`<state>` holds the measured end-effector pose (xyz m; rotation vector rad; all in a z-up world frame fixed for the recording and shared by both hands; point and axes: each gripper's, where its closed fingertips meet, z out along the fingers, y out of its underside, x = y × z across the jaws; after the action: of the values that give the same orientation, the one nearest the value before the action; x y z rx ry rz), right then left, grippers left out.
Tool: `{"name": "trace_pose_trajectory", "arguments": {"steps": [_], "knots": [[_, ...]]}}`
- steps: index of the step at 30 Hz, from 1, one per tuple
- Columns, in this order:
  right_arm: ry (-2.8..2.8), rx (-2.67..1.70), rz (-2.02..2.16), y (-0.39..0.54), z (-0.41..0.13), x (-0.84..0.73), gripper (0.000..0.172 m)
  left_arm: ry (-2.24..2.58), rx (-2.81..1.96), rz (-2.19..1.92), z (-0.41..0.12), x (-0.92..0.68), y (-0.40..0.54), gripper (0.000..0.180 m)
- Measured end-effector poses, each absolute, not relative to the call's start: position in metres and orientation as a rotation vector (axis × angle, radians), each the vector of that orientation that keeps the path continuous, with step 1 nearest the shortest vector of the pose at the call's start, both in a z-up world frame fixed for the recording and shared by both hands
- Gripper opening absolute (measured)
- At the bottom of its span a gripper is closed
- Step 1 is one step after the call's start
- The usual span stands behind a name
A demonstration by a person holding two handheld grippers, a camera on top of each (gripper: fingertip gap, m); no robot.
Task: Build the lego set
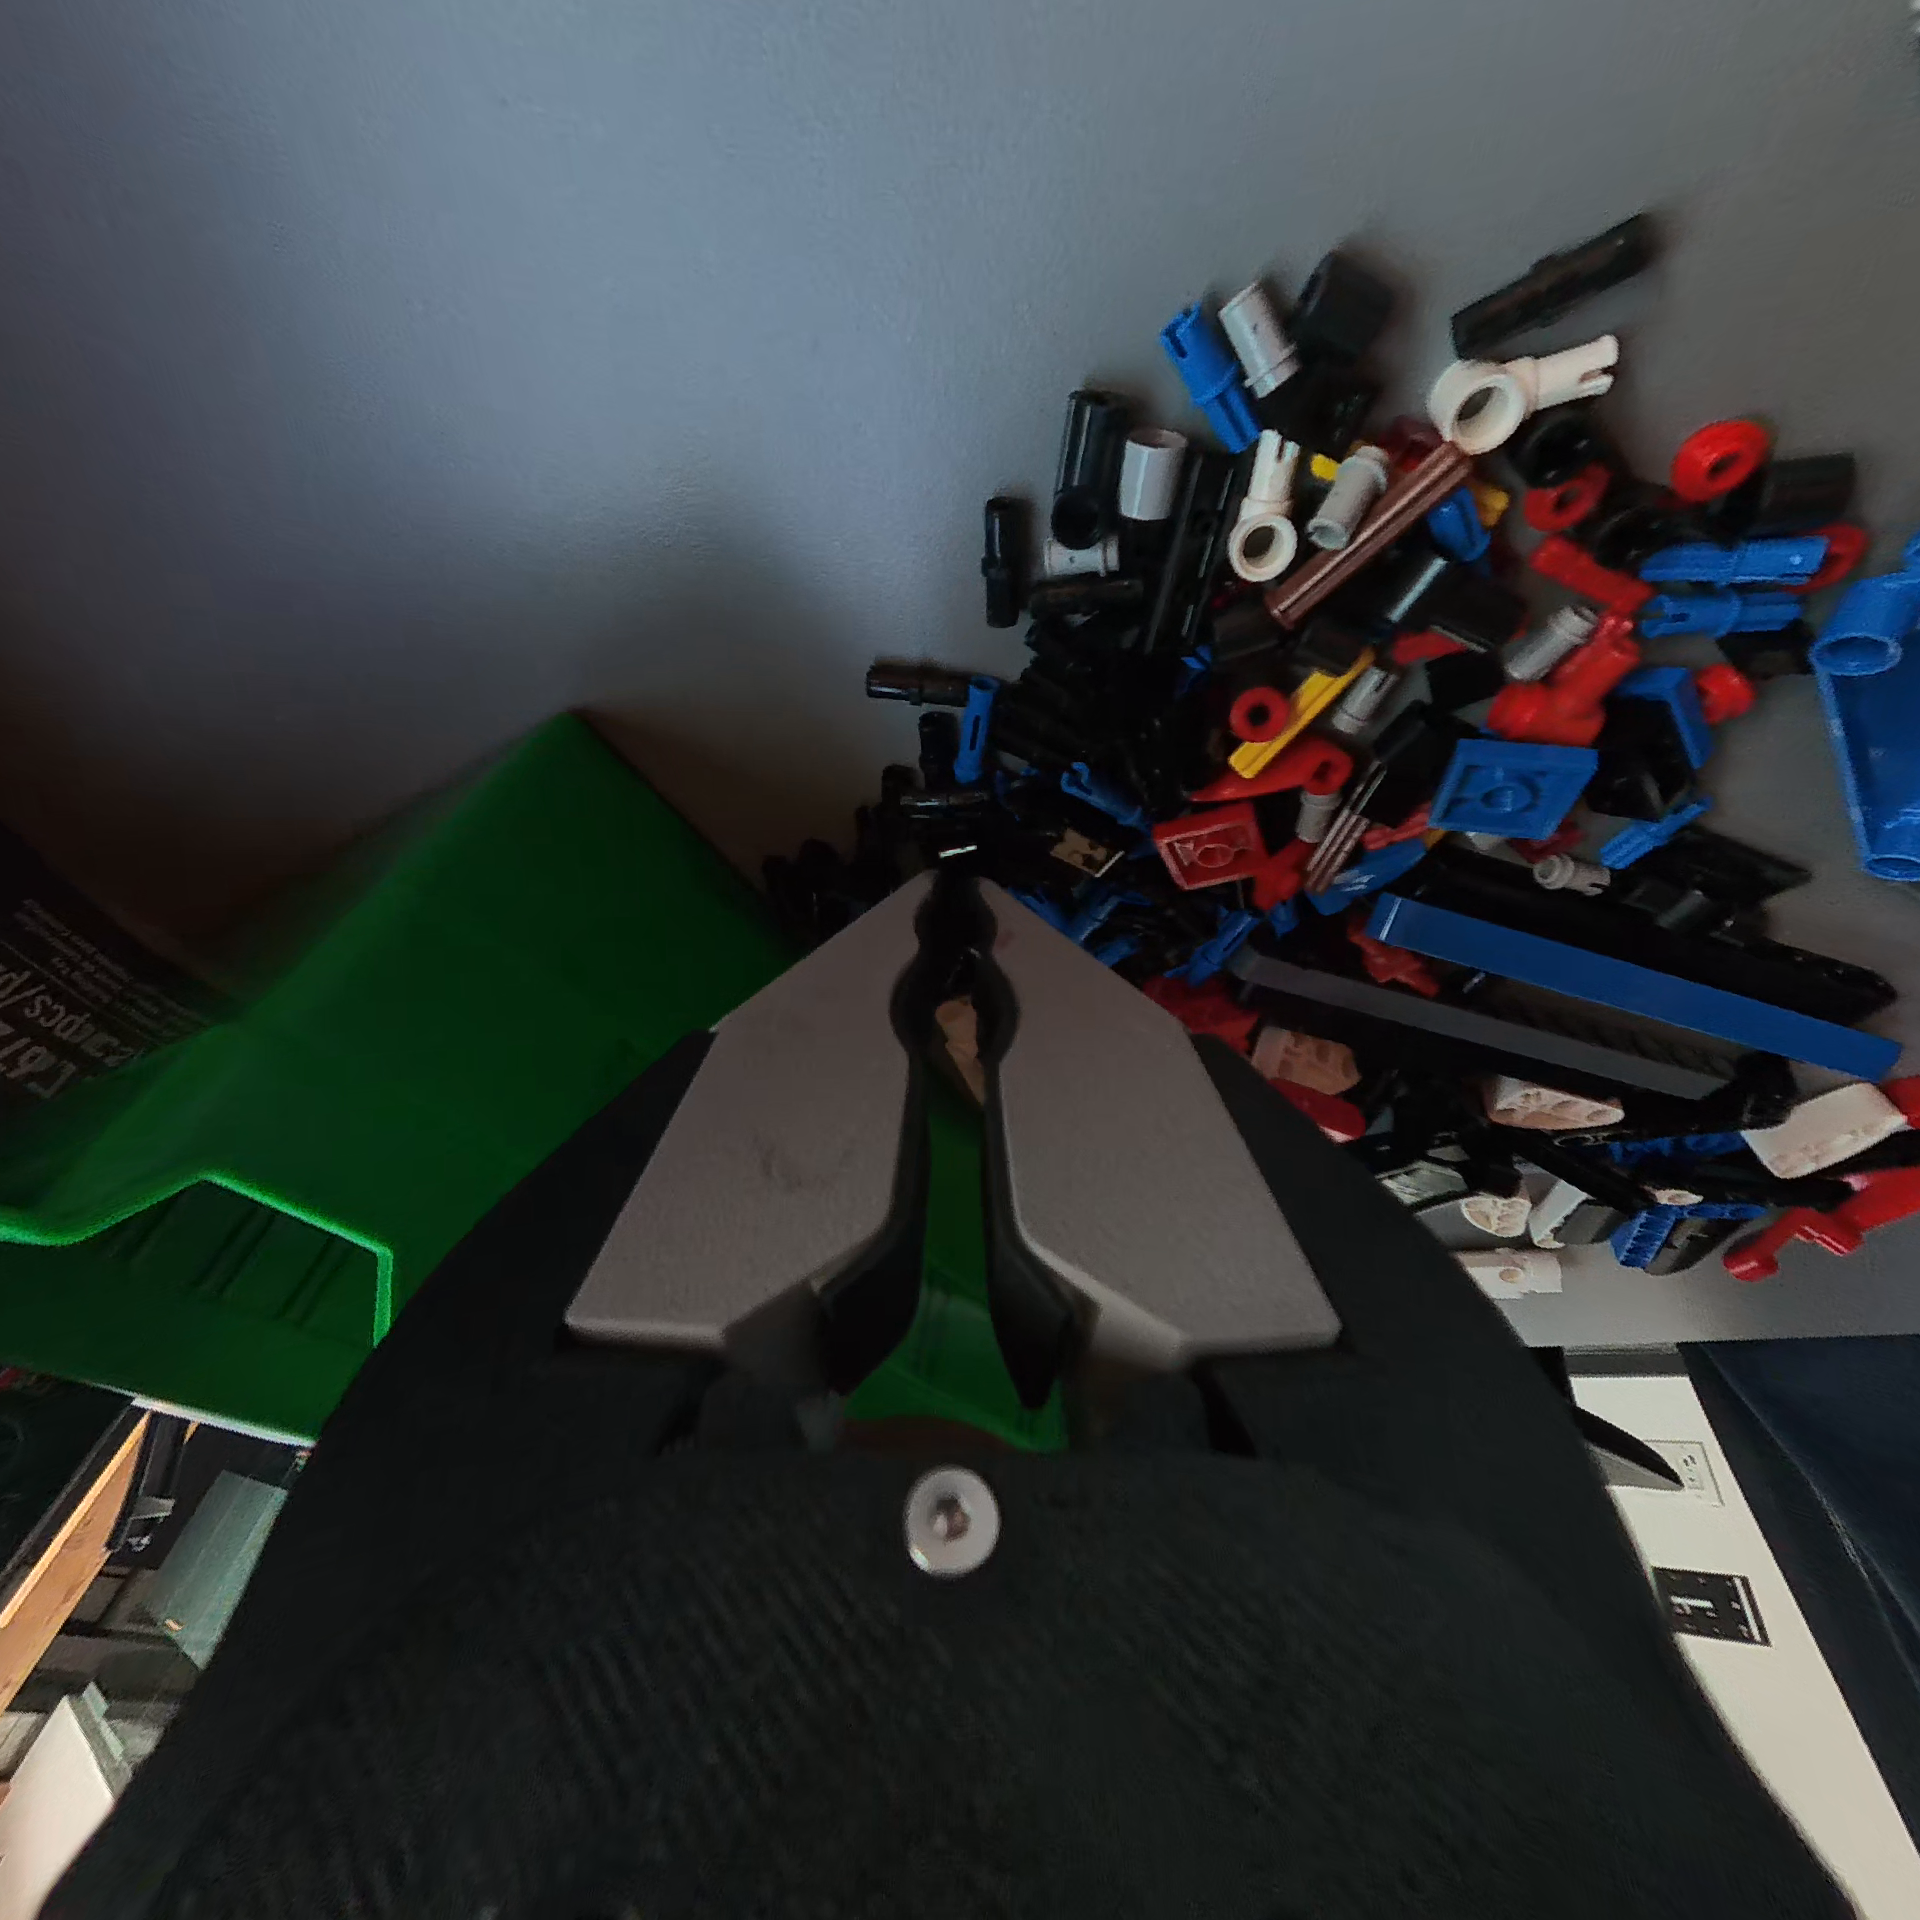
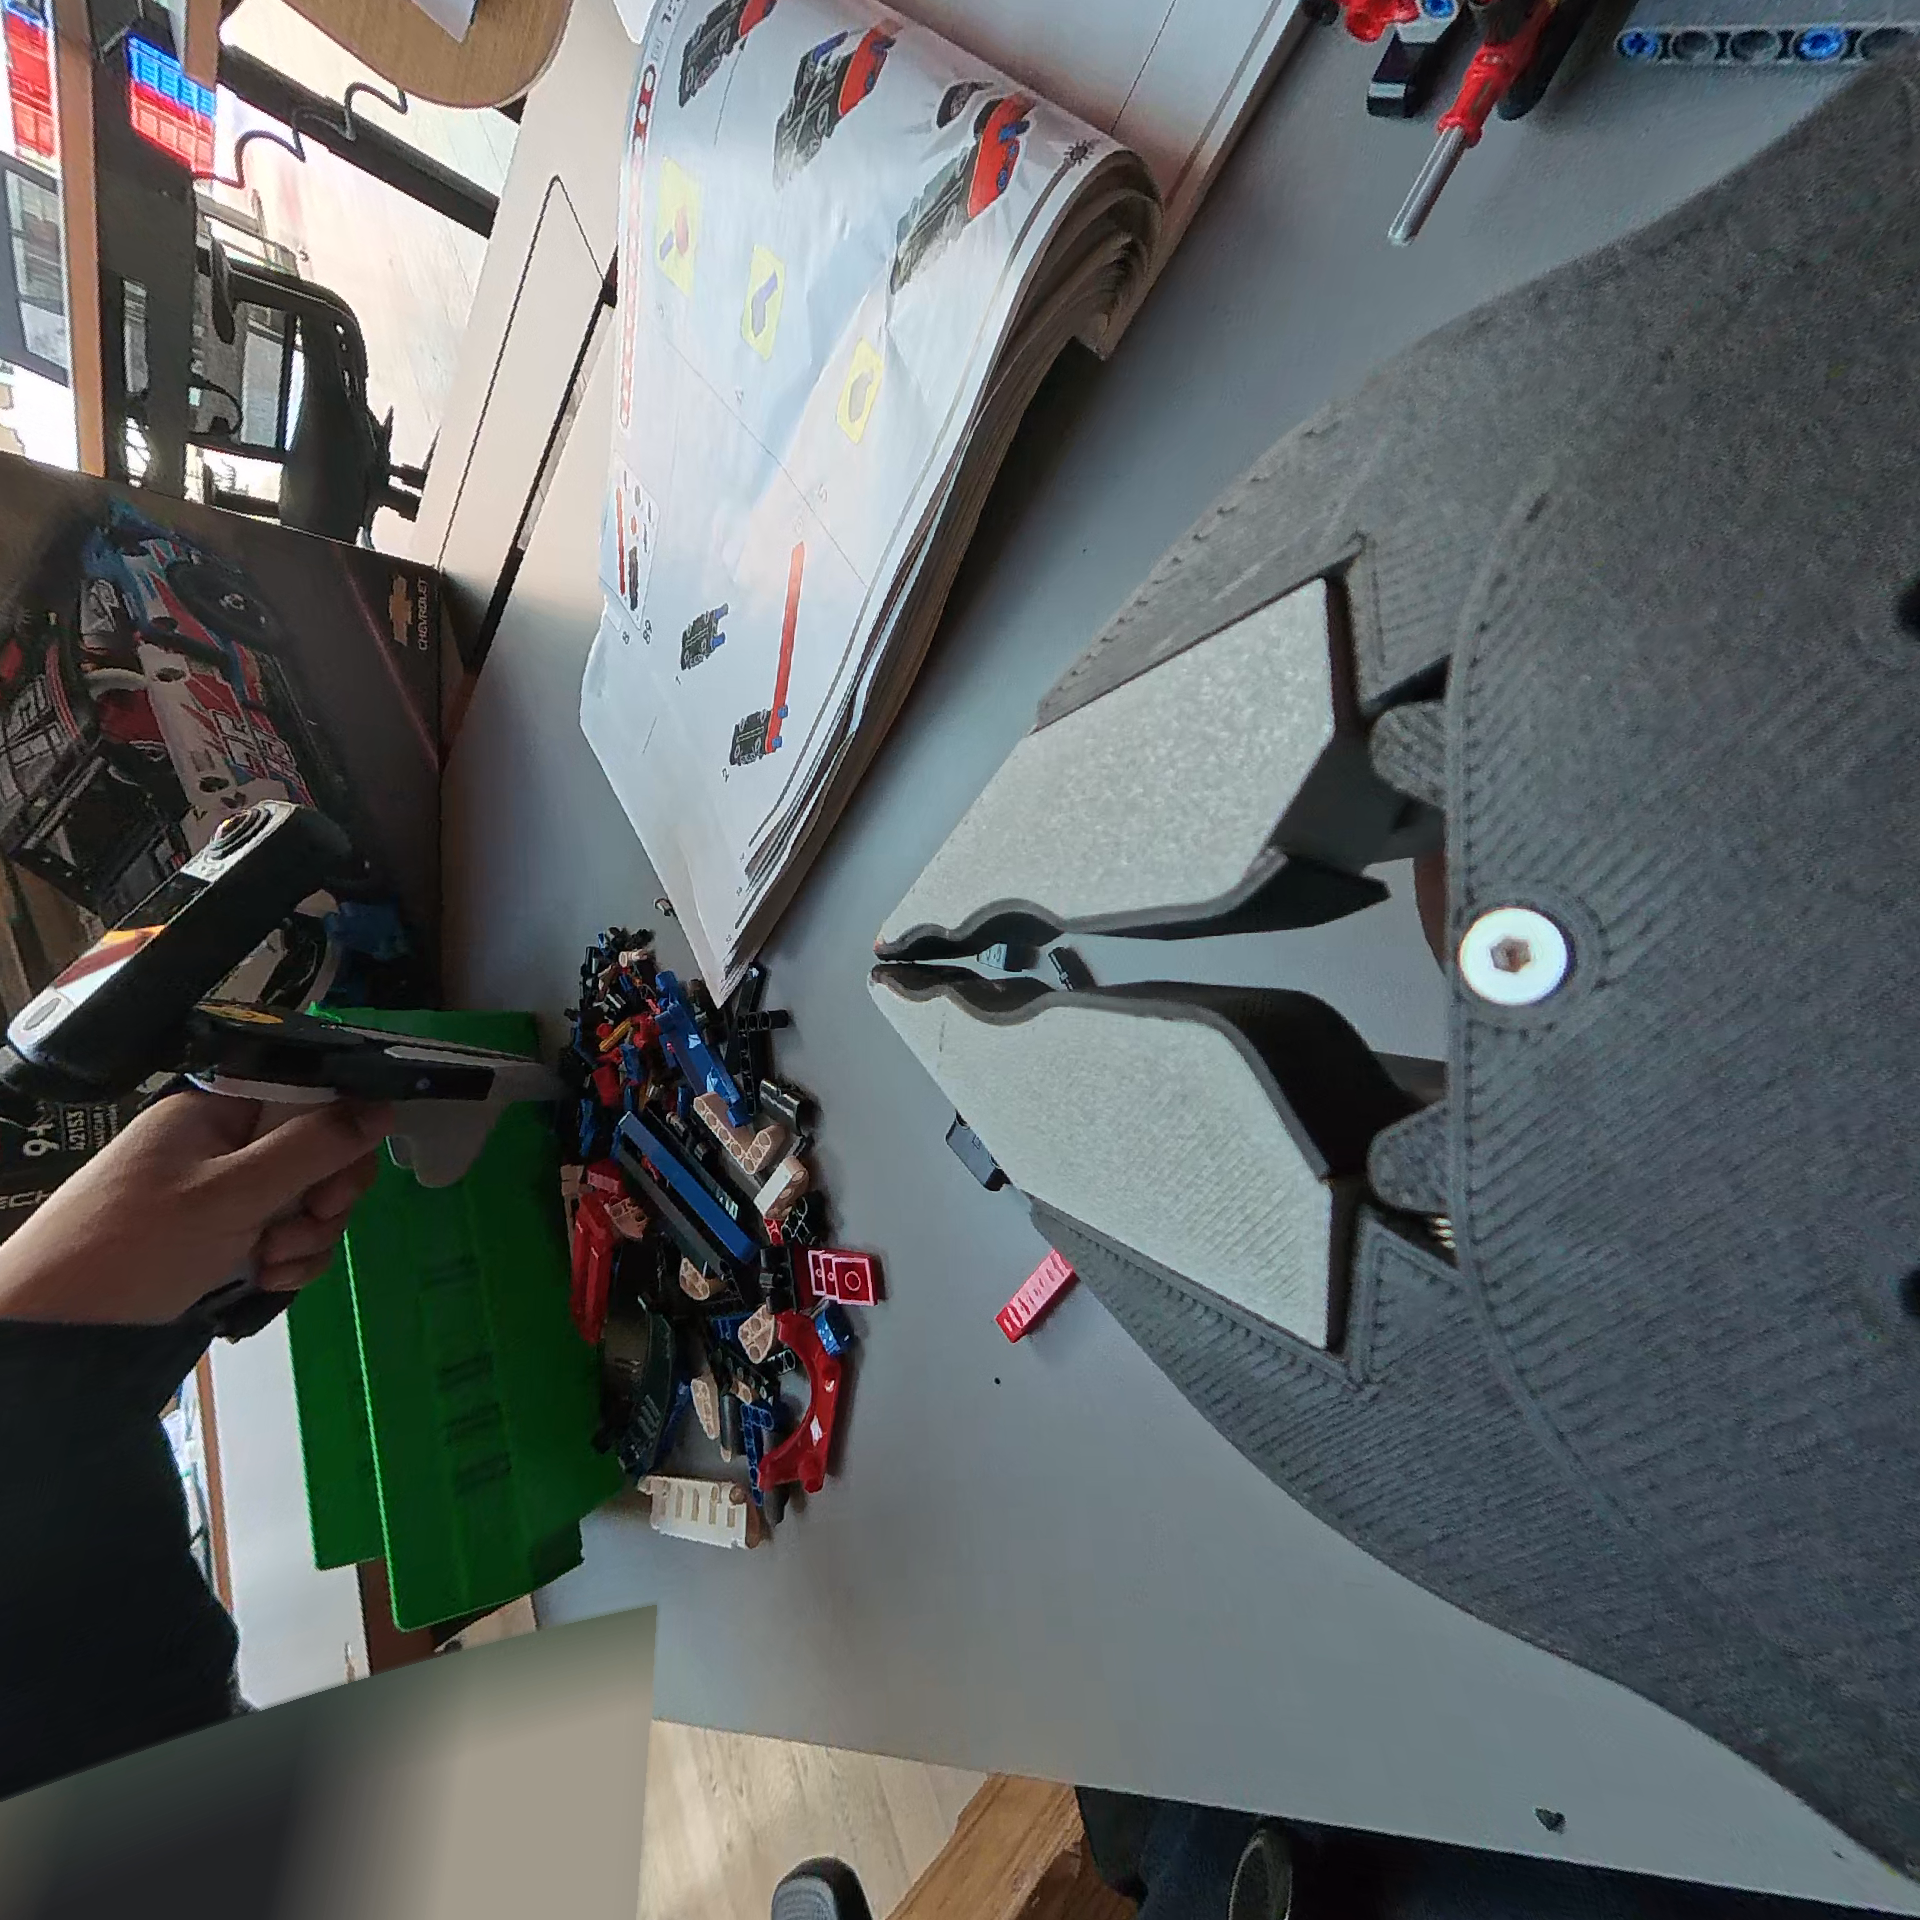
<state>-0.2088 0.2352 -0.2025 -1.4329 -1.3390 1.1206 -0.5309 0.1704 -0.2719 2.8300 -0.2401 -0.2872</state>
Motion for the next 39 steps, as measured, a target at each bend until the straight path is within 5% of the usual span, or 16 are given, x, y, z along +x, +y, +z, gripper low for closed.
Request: {"name": "trace_pose_trajectory", "arguments": {"steps": [39], "knots": [[-1.339,-1.423,1.121,0.234,-0.2003,-0.208,0.0,-0.256,2.838,-0.272,-0.2741,-0.5255,0.1713,0.008]]}}
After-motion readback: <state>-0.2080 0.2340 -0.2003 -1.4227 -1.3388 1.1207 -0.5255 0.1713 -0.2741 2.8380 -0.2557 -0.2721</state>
